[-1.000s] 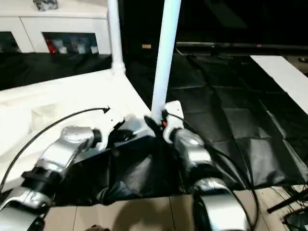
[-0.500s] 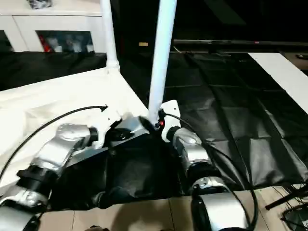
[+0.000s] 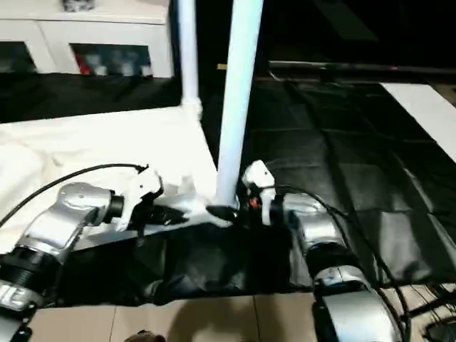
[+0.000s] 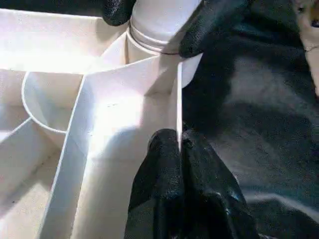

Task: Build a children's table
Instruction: Rotate leg to tighten

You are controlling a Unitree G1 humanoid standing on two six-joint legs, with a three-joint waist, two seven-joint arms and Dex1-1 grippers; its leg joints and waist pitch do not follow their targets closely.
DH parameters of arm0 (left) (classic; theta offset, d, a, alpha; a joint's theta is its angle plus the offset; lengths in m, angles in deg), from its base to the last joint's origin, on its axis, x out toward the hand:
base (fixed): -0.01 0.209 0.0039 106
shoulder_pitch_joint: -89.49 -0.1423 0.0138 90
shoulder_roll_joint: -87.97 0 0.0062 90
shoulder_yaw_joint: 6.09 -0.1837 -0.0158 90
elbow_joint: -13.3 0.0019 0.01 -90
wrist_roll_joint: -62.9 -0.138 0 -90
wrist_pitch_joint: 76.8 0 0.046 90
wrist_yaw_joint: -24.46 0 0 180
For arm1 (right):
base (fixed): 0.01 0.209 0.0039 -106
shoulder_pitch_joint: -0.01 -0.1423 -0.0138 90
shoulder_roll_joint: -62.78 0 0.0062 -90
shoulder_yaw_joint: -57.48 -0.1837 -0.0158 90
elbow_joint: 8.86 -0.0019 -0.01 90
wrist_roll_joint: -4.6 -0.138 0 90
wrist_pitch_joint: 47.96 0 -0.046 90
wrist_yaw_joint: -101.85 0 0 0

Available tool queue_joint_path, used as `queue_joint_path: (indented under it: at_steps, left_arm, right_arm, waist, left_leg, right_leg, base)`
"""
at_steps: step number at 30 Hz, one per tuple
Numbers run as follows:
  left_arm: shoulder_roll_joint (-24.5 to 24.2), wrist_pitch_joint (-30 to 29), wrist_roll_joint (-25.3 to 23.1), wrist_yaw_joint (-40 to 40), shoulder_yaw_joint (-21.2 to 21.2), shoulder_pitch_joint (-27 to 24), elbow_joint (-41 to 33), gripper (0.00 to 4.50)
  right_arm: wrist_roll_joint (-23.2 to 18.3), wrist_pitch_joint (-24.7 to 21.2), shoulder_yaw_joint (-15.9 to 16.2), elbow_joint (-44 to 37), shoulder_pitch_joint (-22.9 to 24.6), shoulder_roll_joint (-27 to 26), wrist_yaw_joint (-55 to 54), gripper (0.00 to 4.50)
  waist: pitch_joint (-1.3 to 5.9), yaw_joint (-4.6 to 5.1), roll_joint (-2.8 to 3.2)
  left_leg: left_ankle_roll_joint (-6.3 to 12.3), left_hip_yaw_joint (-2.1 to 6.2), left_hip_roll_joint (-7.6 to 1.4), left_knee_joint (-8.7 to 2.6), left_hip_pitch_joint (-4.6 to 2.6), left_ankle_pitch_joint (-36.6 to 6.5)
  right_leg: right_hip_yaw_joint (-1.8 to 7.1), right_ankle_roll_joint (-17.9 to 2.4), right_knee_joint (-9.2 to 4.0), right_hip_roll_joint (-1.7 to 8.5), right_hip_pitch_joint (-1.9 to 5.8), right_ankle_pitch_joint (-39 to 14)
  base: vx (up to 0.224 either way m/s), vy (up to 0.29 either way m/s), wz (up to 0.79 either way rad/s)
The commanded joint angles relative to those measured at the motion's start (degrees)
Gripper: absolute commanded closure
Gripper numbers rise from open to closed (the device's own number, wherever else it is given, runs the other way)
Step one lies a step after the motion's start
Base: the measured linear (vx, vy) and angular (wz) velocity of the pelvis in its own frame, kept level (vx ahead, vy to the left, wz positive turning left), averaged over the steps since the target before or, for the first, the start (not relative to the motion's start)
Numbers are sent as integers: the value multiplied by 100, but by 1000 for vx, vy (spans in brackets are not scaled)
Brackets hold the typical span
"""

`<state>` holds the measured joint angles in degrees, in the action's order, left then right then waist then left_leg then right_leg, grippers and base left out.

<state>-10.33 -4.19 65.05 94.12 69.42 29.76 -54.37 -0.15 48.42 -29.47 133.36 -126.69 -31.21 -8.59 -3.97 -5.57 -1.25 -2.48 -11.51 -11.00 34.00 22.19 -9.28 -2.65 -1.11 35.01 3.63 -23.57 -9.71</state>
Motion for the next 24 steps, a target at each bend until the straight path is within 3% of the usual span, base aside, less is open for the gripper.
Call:
queue_joint_path:
  at_steps: [1,7,14,17,21,24]
  left_arm:
    - [109,52,199,10,-4,181,-307,450]
    - [71,38,213,98,-17,192,-280,450]
    - [142,130,126,-181,44,249,-161,450]
    - [358,190,-50,-787,140,386,67,450]
    - [953,73,-329,-2043,277,739,475,450]
    - [1206,-12,-346,-2446,345,862,589,450]
  right_arm:
    - [14,-63,338,-177,84,-70,458,161]
    - [15,-109,380,-242,125,-28,622,185]
    - [1,-162,389,-287,175,-74,551,187]
    - [83,-130,232,-76,134,-307,-282,187]
    - [220,-71,-148,546,-138,-1002,-2587,188]
    - [249,-152,-241,751,-294,-1275,-3420,188]
  waist:
    - [429,22,63]
    - [441,10,64]
    - [434,2,51]
    - [416,23,41]
    - [389,109,24]
    - [406,155,25]
  left_leg:
    - [66,120,-284,-415,-180,-1541]
    - [97,121,-279,-405,-170,-1442]
    - [64,122,-278,-406,-182,-1526]
    - [6,124,-269,-415,-203,-1594]
    - [-198,177,-248,-448,-220,-1894]
    - [-222,176,-239,-437,-209,-1905]
  right_leg:
    - [234,-1303,-418,442,233,-1573]
    - [229,-1345,-399,442,244,-1416]
    - [234,-1300,-420,449,238,-1589]
    - [245,-1251,-452,454,203,-1744]
    - [232,-1024,-523,479,187,-2457]
    - [238,-951,-535,486,179,-2484]
  base:
    - [0,0,0]
    - [0,0,0]
    - [0,0,0]
    - [0,0,0]
    - [0,0,0]
    - [0,0,0]
